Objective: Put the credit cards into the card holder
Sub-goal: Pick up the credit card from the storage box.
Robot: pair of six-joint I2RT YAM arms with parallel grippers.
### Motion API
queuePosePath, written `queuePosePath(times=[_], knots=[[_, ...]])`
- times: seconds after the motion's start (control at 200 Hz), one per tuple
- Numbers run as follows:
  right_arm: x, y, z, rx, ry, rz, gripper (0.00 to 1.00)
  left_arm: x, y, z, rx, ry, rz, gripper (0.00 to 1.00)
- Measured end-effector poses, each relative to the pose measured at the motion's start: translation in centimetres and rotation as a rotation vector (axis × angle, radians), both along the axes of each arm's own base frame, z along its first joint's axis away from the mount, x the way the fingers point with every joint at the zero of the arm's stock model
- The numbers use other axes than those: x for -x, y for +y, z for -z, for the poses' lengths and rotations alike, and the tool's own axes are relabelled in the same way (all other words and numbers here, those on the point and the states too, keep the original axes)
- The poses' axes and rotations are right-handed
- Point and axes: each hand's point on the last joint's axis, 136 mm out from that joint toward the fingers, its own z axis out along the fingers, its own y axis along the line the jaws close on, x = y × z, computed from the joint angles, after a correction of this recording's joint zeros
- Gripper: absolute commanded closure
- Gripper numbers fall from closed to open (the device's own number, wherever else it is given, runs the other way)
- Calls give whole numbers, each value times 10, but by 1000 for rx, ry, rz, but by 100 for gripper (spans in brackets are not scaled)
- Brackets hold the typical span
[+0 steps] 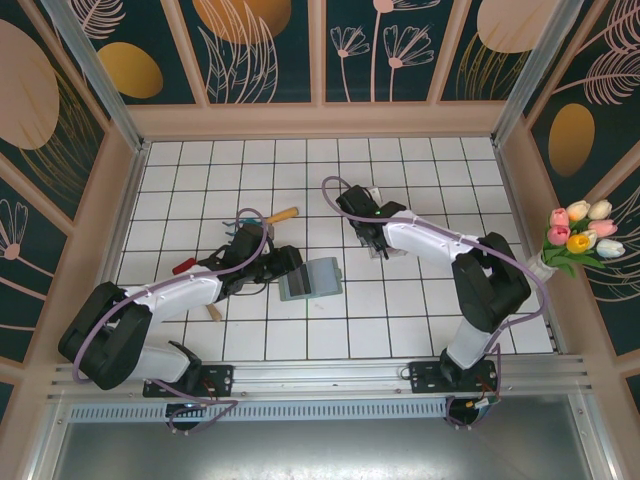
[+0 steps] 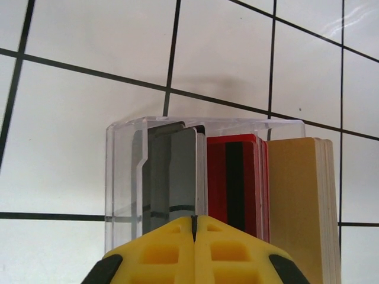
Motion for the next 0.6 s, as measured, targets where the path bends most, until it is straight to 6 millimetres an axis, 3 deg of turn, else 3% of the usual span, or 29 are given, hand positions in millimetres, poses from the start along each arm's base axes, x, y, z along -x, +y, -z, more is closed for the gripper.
queuePosePath(times=[0.155, 0.265, 0.455, 0.6], knots=[[8, 8, -23, -130, -4, -12, 100, 0, 0, -1, 3, 0, -2, 40], [13, 17, -63, -313, -53, -32, 100, -2, -2, -9, 27, -18, -5, 39], [26, 37, -130, -756, -139, -103, 100, -6, -15, -42, 141, -79, 6, 35], [48, 71, -138, -1031, -61, -187, 100, -13, -26, -76, 291, -139, 21, 34]])
